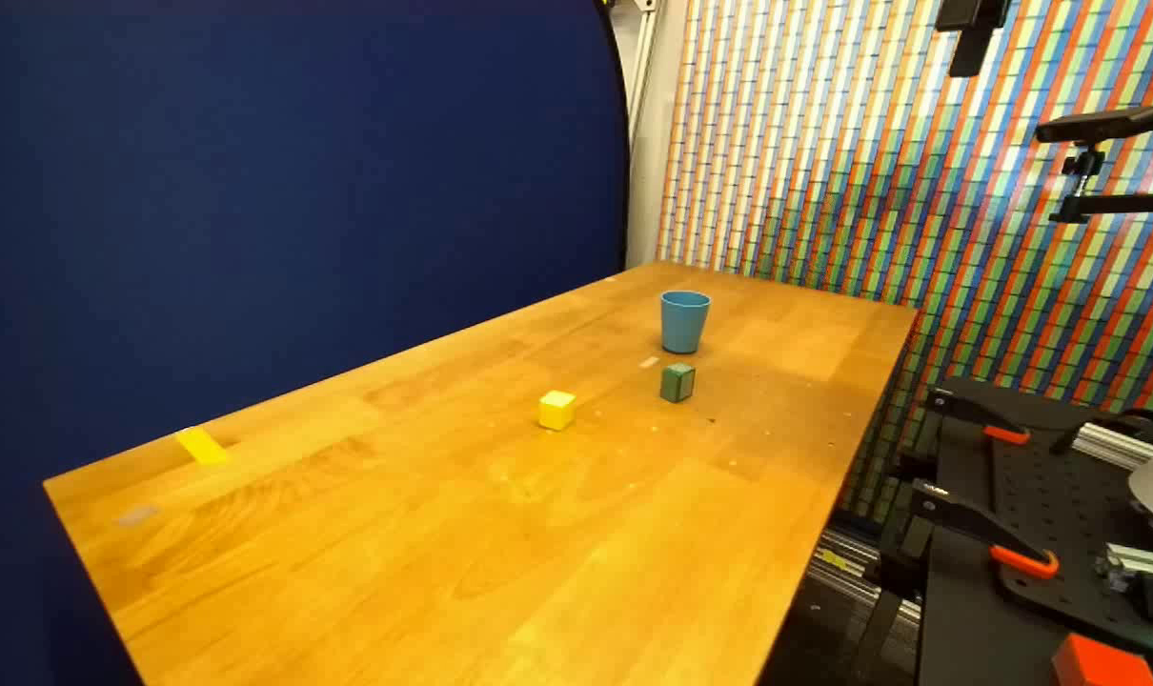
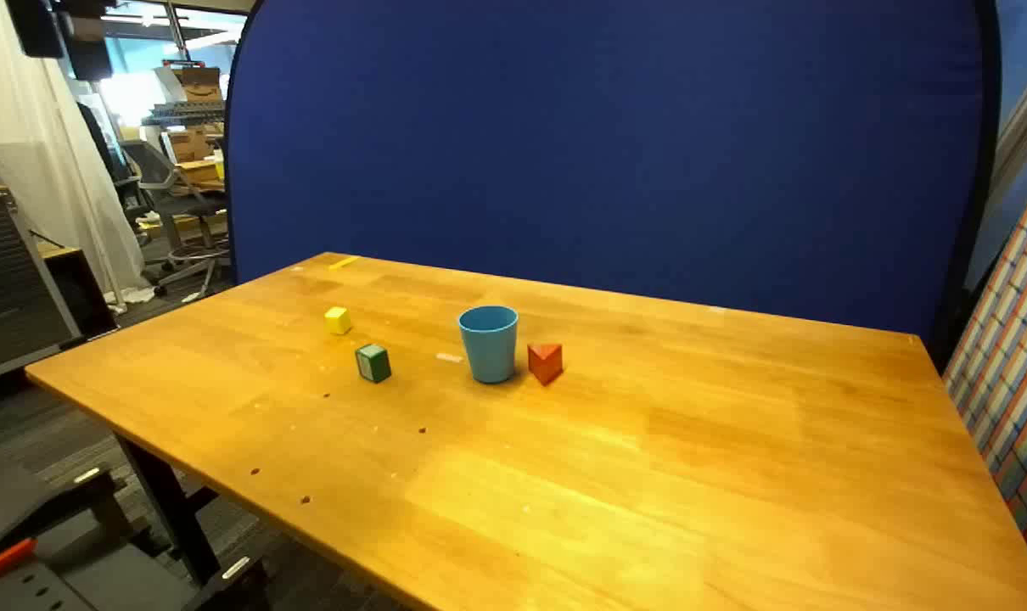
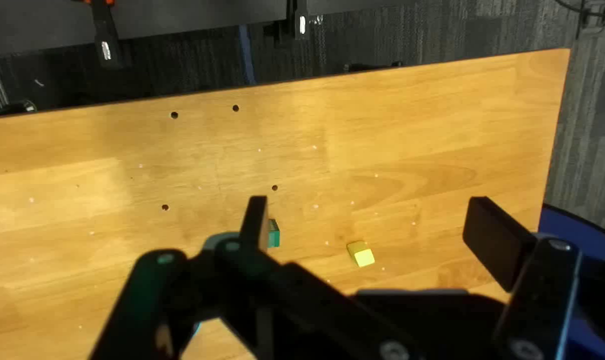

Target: Place the yellow block in the blue cup

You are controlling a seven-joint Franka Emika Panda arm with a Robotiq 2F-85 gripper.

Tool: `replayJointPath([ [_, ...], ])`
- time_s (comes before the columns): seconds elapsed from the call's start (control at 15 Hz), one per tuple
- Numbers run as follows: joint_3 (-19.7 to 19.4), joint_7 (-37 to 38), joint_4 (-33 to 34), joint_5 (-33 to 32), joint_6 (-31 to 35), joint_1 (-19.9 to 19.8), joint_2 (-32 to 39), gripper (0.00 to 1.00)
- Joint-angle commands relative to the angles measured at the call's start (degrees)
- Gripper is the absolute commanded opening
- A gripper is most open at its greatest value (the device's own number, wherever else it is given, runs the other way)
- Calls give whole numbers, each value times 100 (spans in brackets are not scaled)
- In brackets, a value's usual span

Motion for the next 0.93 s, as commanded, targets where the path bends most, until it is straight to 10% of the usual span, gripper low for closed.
replayJointPath([
  [0.0, 54, -45, 19, 41, -23, -74, 6, 100],
  [0.27, 54, -12, 157, -6, -61, -105, 200, 100],
  [0.87, 365, 8, 1620, 260, 797, 166, 3301, 100],
])
